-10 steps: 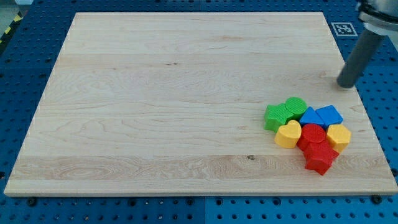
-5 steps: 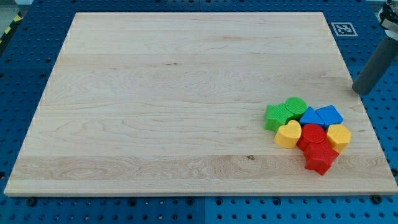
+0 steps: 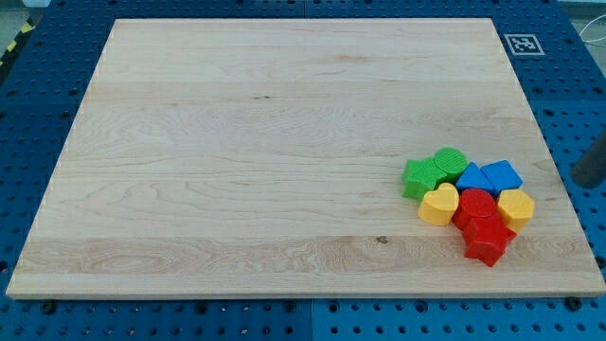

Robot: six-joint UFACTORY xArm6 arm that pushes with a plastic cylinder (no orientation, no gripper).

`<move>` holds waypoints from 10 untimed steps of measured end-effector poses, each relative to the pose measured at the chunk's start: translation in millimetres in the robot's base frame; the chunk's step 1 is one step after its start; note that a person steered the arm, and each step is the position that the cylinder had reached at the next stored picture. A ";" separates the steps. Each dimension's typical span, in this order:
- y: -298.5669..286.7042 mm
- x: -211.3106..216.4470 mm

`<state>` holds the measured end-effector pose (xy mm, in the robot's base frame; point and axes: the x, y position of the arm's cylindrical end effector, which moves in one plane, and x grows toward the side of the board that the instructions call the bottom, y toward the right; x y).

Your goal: Push the blue cube to the center

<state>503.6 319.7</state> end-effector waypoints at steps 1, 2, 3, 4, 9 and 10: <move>0.4 12.1; 0.4 13.0; -1.1 13.0; -32.1 20.2; -121.8 -75.9; -120.4 -103.8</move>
<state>399.8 199.3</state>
